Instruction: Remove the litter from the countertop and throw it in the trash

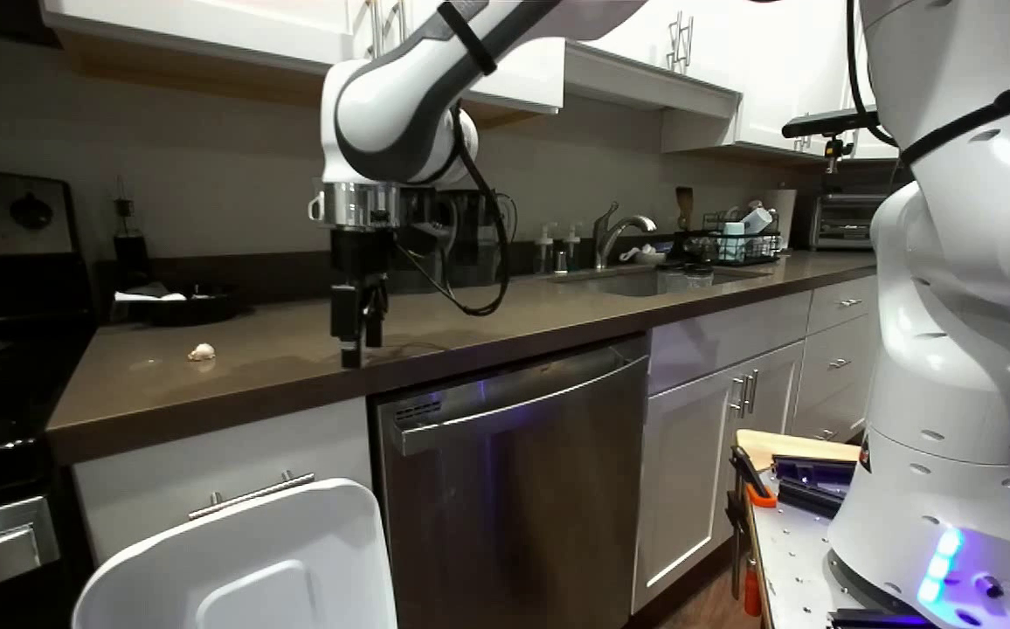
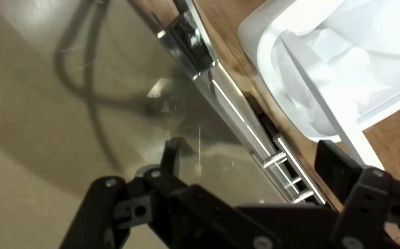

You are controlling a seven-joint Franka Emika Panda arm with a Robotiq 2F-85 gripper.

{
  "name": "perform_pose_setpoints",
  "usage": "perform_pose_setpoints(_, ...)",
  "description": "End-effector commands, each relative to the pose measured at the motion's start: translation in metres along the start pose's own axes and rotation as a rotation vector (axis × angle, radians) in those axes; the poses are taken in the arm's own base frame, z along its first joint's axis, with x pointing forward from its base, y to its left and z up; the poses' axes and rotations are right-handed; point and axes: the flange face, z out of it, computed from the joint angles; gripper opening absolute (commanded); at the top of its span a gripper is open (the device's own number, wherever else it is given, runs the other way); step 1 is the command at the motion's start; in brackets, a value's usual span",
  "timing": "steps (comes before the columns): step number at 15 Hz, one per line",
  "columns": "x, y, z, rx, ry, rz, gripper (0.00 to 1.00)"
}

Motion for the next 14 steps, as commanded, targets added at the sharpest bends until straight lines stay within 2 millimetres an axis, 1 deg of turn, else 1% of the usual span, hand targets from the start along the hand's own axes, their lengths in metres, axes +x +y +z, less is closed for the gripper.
perform_pose_setpoints(1, 0.045, -0.002, -0.035, 0.019, 0.042, -0.023, 1.0)
perform_pose_setpoints(4, 0.071, -0.008, -0.056, 0.002, 0.094, -0.054, 1.0)
perform_pose_setpoints(5, 0.079, -0.013, -0.058, -0.002, 0.116, -0.067, 1.0)
perform_pose_setpoints(6, 0.092, -0.032, -0.072, -0.011, 0.141, -0.082, 1.0)
perform_pose_setpoints(11, 0.13, -0.076, -0.072, -0.014, 0.22, -0.18, 1.0)
perform_pose_setpoints(12, 0.134, -0.082, -0.071, -0.007, 0.22, -0.194, 1.0)
perform_pose_setpoints(13, 0.12, -0.079, -0.074, 0.006, 0.201, -0.155, 1.0)
perform_pose_setpoints(14, 0.123, -0.083, -0.072, 0.009, 0.202, -0.16, 1.0)
